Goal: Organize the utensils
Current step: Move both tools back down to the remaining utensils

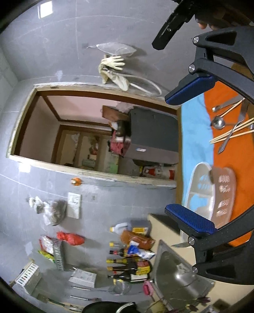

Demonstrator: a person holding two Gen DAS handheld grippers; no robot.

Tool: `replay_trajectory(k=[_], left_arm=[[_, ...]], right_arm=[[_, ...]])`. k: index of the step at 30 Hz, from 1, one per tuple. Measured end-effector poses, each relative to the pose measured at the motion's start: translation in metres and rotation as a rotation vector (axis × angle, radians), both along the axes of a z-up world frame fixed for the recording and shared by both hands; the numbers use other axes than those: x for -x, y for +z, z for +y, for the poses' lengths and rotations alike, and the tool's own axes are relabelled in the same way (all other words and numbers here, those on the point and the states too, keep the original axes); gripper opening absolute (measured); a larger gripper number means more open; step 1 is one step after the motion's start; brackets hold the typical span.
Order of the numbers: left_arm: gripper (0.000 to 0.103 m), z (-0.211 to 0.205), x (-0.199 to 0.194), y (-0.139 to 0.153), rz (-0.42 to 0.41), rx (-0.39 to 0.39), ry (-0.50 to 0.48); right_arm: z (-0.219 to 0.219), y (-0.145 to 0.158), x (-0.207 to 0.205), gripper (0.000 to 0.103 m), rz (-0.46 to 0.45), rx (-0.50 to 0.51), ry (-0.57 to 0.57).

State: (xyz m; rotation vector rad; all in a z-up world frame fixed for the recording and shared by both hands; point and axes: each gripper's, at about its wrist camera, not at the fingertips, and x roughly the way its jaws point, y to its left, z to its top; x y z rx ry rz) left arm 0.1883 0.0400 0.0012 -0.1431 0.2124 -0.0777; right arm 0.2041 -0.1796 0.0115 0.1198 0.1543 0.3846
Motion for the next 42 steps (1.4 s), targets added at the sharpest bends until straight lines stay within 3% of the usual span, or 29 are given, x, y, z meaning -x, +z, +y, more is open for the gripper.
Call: replay_trajectory(k=[9, 16, 19, 25, 27, 29, 32, 38, 42], left_arm=[[0.099, -0.025, -0.017, -0.050, 0.165, 0.028, 0.018], [0.099, -0.044, -0.037, -0.095, 0.288, 0.045, 0.042], [0.099, -0.047, -0.046, -0.110, 0.317, 0.075, 0.052], [0.097, -0.058, -0.068, -0.133, 0.376, 0.064, 0.060], [0.090, -0.060, -0.076, -0.142, 0.403, 0.070, 0.052], [0.071, -0.061, -0.087, -0.151, 0.448, 0.072, 0.044], [0.055, -0.059, -0.100, -0.162, 0.504, 0.082, 0.037], [0.033, -0.056, -0.116, -0.178, 0.600, 0.104, 0.023], [0.031, -0.050, -0.124, -0.178, 0.618, 0.143, 0.019]], right_arm=[[-0.038, -0.039, -0.018, 0.103, 0.105, 0.044, -0.028], [-0.054, -0.084, -0.051, 0.103, 0.242, 0.073, -0.016], [-0.055, -0.101, -0.065, 0.103, 0.297, 0.078, -0.006], [-0.051, -0.131, -0.092, 0.103, 0.413, 0.126, 0.007], [-0.049, -0.141, -0.101, 0.102, 0.458, 0.145, 0.008], [-0.046, -0.149, -0.109, 0.099, 0.498, 0.156, 0.015], [-0.042, -0.161, -0.119, 0.088, 0.555, 0.178, 0.023], [-0.034, -0.180, -0.131, 0.071, 0.633, 0.204, 0.056], [-0.026, -0.185, -0.138, 0.061, 0.660, 0.233, 0.095]])
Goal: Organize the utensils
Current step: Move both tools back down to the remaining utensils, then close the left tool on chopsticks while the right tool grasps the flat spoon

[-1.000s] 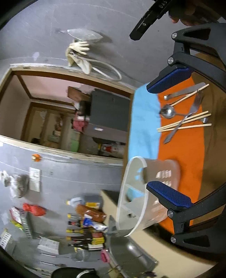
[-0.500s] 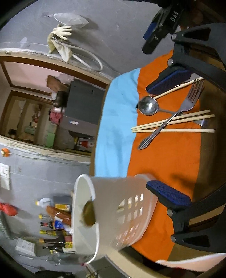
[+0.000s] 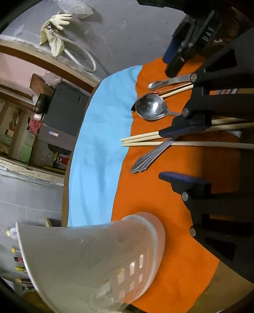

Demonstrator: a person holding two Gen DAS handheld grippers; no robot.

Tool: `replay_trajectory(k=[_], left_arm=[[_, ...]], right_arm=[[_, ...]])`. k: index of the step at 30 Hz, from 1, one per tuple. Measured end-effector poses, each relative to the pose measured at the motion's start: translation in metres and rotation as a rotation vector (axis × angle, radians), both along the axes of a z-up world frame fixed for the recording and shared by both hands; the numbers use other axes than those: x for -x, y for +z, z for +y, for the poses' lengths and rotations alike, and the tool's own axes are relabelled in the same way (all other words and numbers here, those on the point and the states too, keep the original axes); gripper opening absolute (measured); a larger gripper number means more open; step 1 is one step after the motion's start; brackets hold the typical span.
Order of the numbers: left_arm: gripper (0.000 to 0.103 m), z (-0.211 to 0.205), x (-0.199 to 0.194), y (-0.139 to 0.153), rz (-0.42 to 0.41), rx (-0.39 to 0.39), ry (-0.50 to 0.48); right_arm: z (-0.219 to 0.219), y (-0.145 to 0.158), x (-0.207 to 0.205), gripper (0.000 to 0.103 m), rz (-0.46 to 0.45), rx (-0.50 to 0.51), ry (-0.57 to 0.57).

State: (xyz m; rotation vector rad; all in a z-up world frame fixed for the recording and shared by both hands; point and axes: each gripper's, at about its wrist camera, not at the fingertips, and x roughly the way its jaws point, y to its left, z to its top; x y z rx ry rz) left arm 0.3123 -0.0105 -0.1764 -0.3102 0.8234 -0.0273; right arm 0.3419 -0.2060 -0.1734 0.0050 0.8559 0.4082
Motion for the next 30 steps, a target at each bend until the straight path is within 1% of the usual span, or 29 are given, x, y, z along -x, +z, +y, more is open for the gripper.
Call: replay_trajectory(k=[3, 6, 8, 10, 12, 13, 16, 17, 19, 20, 22, 24, 27, 30], left_arm=[[0.030, 0.004, -0.008, -0.001, 0.015, 0.032, 0.008], [0.026, 0.007, -0.015, -0.002, 0.030, 0.064, 0.012], [0.022, 0.011, -0.018, -0.003, 0.044, 0.083, 0.018], [0.022, 0.015, -0.020, -0.004, 0.052, 0.107, 0.020], [0.022, 0.016, -0.021, -0.002, 0.057, 0.112, 0.021], [0.018, 0.017, -0.021, -0.001, 0.058, 0.106, 0.021], [0.015, 0.017, -0.019, 0.001, 0.056, 0.108, 0.016], [0.014, 0.017, -0.019, 0.001, 0.056, 0.113, 0.011], [0.012, 0.016, -0.020, 0.001, 0.057, 0.121, 0.005], [0.011, 0.016, -0.020, 0.001, 0.058, 0.128, 0.002], [0.010, 0.016, -0.018, 0.002, 0.059, 0.138, -0.004], [0.009, 0.017, -0.015, 0.002, 0.064, 0.148, -0.009], [0.007, 0.013, -0.011, 0.005, 0.076, 0.153, -0.022], [0.007, 0.013, -0.009, 0.007, 0.088, 0.164, -0.028]], right_arm=[[0.004, -0.002, -0.003, 0.057, 0.017, 0.011, 0.026], [0.005, -0.005, -0.006, 0.054, 0.038, 0.017, 0.039], [0.005, -0.007, -0.008, 0.054, 0.051, 0.025, 0.042], [0.007, -0.007, -0.009, 0.054, 0.054, 0.039, 0.048], [0.014, -0.008, -0.010, 0.056, 0.052, 0.072, 0.055], [0.018, -0.008, -0.009, 0.056, 0.047, 0.100, 0.059], [0.025, -0.008, -0.007, 0.054, 0.034, 0.169, 0.058], [0.024, -0.008, -0.006, 0.052, 0.037, 0.169, 0.057], [0.020, -0.008, -0.004, 0.044, 0.035, 0.173, 0.055], [0.018, -0.007, -0.002, 0.036, 0.031, 0.178, 0.059], [0.013, -0.007, 0.002, 0.028, 0.032, 0.174, 0.070], [0.008, -0.008, 0.005, 0.023, 0.039, 0.166, 0.079], [-0.004, -0.007, 0.008, 0.019, 0.066, 0.136, 0.082], [-0.009, -0.008, 0.009, 0.019, 0.074, 0.093, 0.078]])
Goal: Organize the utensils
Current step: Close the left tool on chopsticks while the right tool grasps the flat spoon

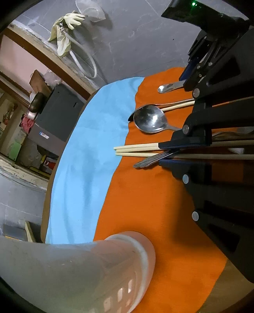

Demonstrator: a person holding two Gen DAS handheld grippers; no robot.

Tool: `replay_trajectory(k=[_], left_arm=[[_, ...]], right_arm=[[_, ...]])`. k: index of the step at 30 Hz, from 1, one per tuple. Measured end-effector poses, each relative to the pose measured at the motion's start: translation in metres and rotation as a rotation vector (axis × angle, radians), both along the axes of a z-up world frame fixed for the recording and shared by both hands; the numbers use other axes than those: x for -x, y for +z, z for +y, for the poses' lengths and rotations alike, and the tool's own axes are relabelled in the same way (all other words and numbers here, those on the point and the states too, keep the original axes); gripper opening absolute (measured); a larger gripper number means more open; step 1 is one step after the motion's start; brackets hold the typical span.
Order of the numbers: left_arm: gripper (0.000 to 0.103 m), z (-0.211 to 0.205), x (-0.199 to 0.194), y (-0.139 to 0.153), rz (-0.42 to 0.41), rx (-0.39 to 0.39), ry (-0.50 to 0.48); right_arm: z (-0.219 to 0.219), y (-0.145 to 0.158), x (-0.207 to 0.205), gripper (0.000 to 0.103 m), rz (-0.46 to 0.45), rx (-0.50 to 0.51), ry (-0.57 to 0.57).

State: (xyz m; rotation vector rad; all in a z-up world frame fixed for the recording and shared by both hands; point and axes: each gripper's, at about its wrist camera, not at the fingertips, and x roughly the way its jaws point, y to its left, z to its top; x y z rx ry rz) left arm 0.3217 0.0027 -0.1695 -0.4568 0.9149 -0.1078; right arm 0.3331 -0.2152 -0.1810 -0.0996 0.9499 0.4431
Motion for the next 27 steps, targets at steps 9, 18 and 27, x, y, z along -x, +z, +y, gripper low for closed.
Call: replay_trajectory(k=[9, 18, 27], left_arm=[[0.008, 0.009, -0.018, 0.001, 0.049, 0.018, -0.017], [0.008, 0.001, -0.024, -0.002, 0.047, -0.016, -0.024], [0.002, 0.001, 0.007, 0.011, -0.069, 0.047, 0.016]], right_arm=[[0.012, 0.001, -0.020, 0.029, 0.010, -0.029, -0.009], [0.023, 0.000, -0.024, 0.035, -0.023, 0.038, 0.011], [0.016, 0.001, -0.025, 0.015, 0.018, 0.001, -0.062]])
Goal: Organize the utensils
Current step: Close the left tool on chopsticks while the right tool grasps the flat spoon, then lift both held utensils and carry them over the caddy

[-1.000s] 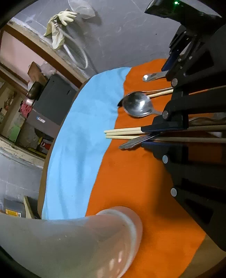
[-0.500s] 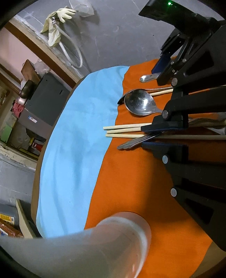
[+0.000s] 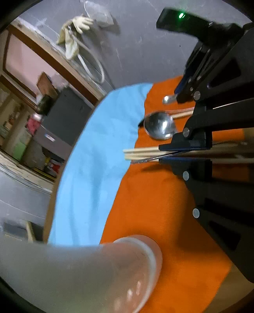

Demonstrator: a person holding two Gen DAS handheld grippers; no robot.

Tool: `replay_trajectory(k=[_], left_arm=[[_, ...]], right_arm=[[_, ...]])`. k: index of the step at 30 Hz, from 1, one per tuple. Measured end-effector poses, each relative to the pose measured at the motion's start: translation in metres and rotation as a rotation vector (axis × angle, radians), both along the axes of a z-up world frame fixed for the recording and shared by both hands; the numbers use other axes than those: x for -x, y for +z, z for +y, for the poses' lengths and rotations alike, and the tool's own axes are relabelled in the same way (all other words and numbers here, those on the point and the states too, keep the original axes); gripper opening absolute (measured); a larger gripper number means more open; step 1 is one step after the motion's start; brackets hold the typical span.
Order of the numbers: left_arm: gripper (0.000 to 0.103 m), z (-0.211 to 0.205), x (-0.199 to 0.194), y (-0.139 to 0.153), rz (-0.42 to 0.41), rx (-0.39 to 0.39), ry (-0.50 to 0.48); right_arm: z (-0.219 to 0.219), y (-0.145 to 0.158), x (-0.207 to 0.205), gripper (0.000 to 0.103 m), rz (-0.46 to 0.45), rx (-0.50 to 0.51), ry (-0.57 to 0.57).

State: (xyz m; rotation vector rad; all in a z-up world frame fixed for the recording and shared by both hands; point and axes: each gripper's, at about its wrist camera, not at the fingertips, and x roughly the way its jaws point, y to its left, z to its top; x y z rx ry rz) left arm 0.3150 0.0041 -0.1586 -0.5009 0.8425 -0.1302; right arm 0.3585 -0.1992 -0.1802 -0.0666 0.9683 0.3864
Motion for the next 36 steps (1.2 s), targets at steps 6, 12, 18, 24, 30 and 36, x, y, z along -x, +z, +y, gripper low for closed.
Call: replay_trajectory(k=[6, 12, 18, 24, 30, 36], left_arm=[[0.001, -0.002, 0.037, 0.017, -0.114, -0.011, -0.008], [0.001, -0.004, 0.059, 0.022, -0.152, -0.011, 0.012], [0.001, -0.001, 0.067, 0.024, -0.172, 0.000, 0.026], [0.001, 0.003, 0.067, 0.022, -0.167, 0.009, 0.016], [0.001, 0.007, 0.064, 0.019, -0.136, 0.015, 0.021], [0.001, 0.014, 0.066, 0.016, -0.132, 0.039, 0.022]], right_arm=[[-0.017, 0.000, 0.013, 0.014, -0.008, -0.129, -0.025], [-0.029, 0.014, 0.045, 0.014, -0.135, -0.262, -0.023], [-0.026, 0.031, 0.064, 0.014, -0.238, -0.300, 0.014], [-0.009, 0.013, 0.052, 0.014, -0.107, -0.197, 0.028], [0.007, 0.002, 0.039, 0.020, 0.015, -0.062, 0.034], [0.029, 0.001, 0.037, 0.029, -0.021, 0.034, 0.064]])
